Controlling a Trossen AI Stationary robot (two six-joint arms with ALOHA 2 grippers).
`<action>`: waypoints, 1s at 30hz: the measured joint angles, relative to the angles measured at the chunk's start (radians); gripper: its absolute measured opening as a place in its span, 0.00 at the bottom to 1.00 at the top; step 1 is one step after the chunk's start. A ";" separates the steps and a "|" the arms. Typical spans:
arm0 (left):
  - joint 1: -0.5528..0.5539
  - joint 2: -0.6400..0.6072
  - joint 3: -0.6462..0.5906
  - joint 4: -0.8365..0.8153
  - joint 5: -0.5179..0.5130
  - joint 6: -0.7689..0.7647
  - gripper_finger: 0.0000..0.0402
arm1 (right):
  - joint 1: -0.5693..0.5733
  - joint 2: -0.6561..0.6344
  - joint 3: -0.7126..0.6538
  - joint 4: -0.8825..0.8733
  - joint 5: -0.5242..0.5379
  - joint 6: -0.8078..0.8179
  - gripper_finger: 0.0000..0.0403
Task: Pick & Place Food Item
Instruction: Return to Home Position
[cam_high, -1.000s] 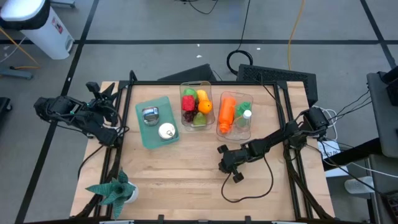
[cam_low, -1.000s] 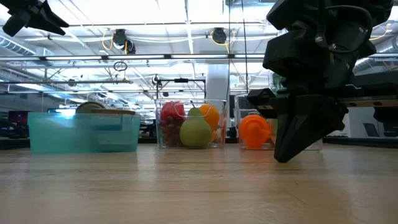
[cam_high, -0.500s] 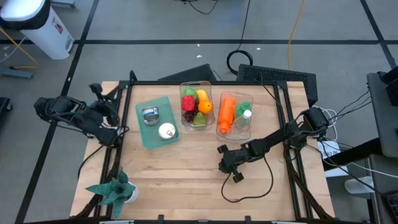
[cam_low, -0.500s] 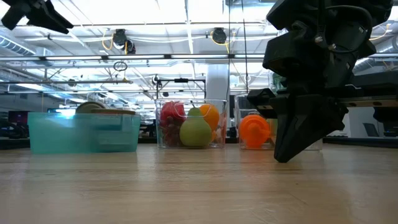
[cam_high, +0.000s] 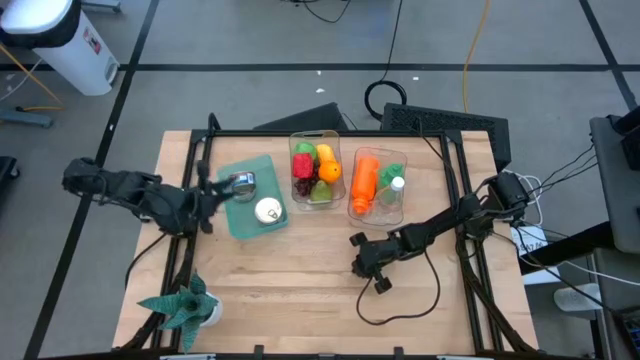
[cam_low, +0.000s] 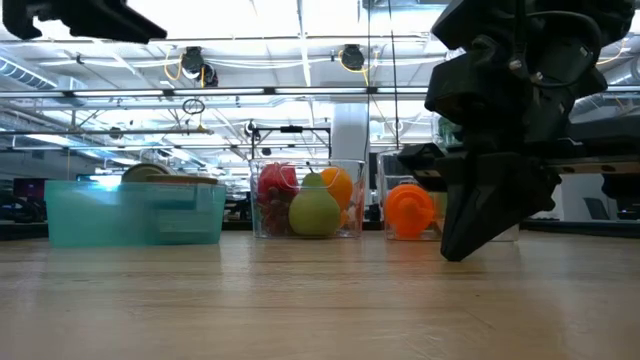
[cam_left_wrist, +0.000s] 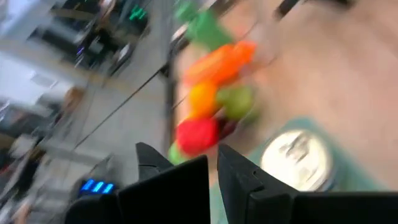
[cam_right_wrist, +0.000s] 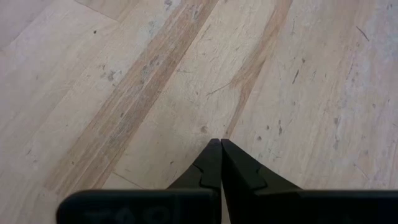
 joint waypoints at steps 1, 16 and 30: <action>-0.001 0.008 -0.017 0.046 0.039 0.015 0.00 | 0.000 -0.001 -0.007 0.005 0.001 0.000 0.00; -0.083 0.167 -0.133 0.338 0.191 -0.014 0.00 | -0.002 -0.001 -0.102 0.169 0.000 -0.008 0.00; -0.242 0.336 -0.133 0.500 0.218 -0.034 0.00 | -0.002 0.000 -0.104 0.201 -0.001 -0.012 0.00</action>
